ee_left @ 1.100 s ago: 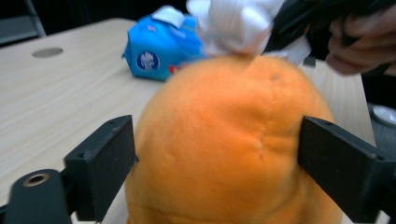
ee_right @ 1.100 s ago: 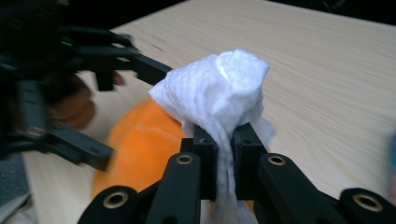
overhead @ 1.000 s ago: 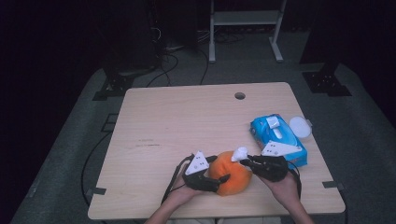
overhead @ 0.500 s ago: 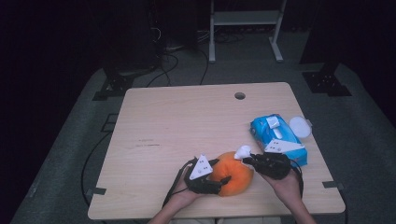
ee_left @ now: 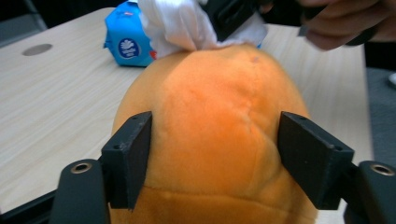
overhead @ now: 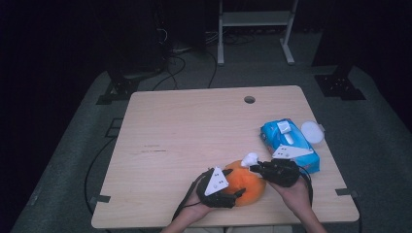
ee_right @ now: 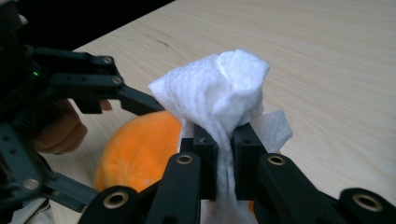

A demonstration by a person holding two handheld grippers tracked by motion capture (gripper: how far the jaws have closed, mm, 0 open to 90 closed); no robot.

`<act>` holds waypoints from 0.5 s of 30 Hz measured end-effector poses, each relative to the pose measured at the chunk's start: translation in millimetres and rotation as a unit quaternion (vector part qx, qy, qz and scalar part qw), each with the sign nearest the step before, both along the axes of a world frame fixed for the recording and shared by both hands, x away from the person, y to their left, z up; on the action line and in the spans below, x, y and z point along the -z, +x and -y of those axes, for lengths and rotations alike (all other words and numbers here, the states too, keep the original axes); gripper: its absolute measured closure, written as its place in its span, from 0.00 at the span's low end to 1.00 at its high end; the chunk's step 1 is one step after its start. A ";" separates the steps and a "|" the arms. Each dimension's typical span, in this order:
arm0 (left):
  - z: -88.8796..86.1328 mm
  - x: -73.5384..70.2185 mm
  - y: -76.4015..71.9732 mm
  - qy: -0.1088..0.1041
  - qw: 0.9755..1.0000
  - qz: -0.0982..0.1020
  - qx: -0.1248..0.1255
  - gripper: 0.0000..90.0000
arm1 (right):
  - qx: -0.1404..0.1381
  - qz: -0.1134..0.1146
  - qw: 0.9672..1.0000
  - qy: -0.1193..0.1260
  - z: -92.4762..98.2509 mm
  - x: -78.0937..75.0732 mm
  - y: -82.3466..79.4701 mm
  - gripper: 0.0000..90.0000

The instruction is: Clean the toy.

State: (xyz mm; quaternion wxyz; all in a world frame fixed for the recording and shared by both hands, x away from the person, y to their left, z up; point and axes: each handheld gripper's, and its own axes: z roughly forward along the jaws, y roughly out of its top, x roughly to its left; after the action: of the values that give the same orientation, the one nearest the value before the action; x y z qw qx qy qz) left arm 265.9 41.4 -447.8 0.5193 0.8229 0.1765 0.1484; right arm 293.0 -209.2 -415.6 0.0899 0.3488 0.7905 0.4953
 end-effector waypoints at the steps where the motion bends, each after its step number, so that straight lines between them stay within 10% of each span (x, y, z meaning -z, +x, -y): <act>1: -3.0 -3.7 4.2 -0.006 1.000 -0.010 0.008 0.26 | -0.001 -0.003 1.000 0.000 1.3 1.0 0.2 0.92; 3: -11.1 -8.4 13.8 -0.039 0.998 -0.042 0.007 0.18 | -0.009 0.004 1.000 -0.002 1.8 0.3 -2.6 0.91; 8: -11.0 7.5 23.6 -0.026 0.996 -0.085 0.009 0.09 | -0.039 0.017 0.999 0.007 -7.7 -2.3 -8.5 0.91; 12: -7.8 -2.7 15.1 0.010 1.000 -0.018 -0.012 0.38 | -0.026 0.023 0.999 0.009 -10.8 -3.5 -7.2 0.91; 15: -3.0 -12.3 5.0 0.046 0.996 0.067 -0.040 0.43 | -0.018 0.033 0.999 0.018 -10.2 -8.3 -8.7 0.91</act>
State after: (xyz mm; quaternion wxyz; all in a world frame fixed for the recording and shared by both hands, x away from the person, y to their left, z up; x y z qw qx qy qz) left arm 271.0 44.4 -435.5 0.4856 0.8262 0.1668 0.2317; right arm 284.3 -199.0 -407.3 0.1010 0.3198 0.7843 0.5219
